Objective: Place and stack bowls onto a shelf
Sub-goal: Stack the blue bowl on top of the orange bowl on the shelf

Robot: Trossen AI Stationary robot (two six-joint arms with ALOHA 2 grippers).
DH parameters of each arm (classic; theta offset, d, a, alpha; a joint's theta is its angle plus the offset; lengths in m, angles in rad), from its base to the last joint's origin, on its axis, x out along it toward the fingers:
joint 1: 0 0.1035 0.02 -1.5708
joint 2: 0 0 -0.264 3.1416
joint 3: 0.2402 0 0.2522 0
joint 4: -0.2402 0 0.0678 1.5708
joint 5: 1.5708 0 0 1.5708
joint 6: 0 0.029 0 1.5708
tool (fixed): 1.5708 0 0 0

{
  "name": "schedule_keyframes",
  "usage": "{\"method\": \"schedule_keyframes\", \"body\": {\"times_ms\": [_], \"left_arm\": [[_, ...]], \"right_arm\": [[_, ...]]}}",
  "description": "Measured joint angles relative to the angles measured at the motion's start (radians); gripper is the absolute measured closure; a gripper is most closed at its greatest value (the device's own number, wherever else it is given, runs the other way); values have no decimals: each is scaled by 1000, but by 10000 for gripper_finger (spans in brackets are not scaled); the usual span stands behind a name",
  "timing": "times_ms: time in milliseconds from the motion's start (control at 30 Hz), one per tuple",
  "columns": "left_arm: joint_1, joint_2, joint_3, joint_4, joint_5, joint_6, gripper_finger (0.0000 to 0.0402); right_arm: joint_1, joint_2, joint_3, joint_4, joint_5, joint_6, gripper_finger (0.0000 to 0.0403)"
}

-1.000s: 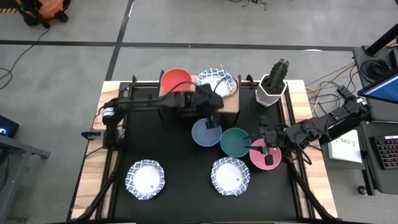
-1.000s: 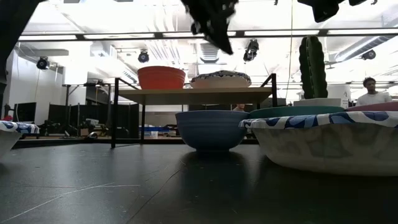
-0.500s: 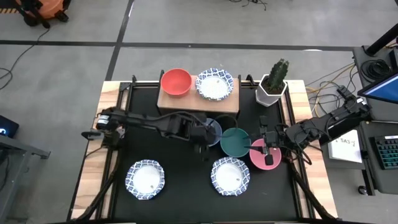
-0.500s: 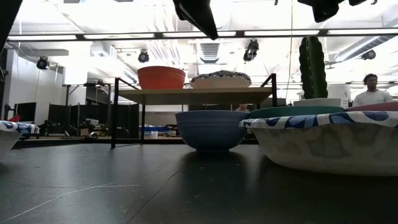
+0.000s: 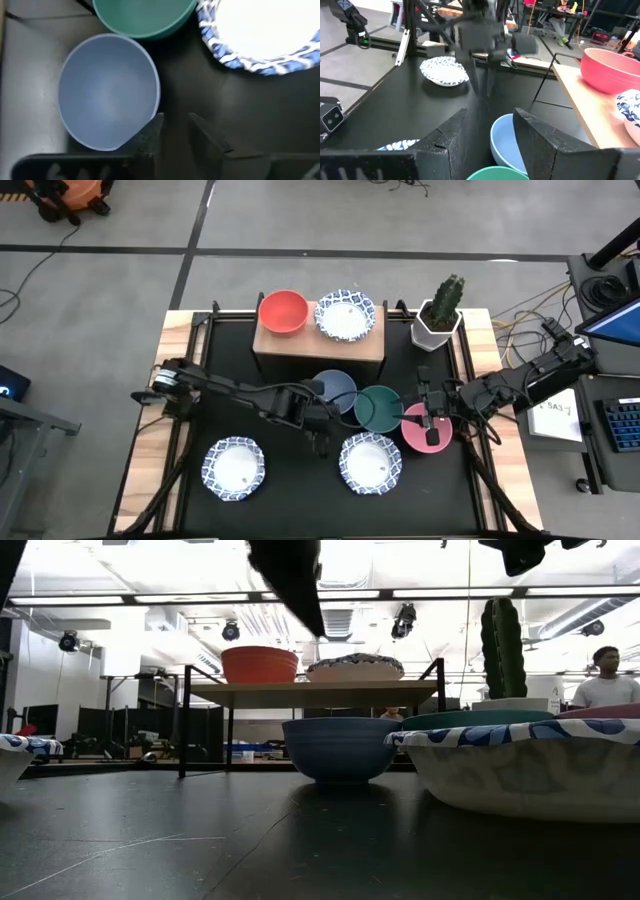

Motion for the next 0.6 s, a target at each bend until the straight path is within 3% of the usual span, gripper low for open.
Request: {"method": "schedule_keyframes", "body": {"times_ms": [300,600], "left_arm": [[29,0,-199,255,-2,65,255],[59,5,-304,432,-2,88,252]], "right_arm": [[0,0,0,0,0,0,255],[0,0,0,0,0,0,255]]}}
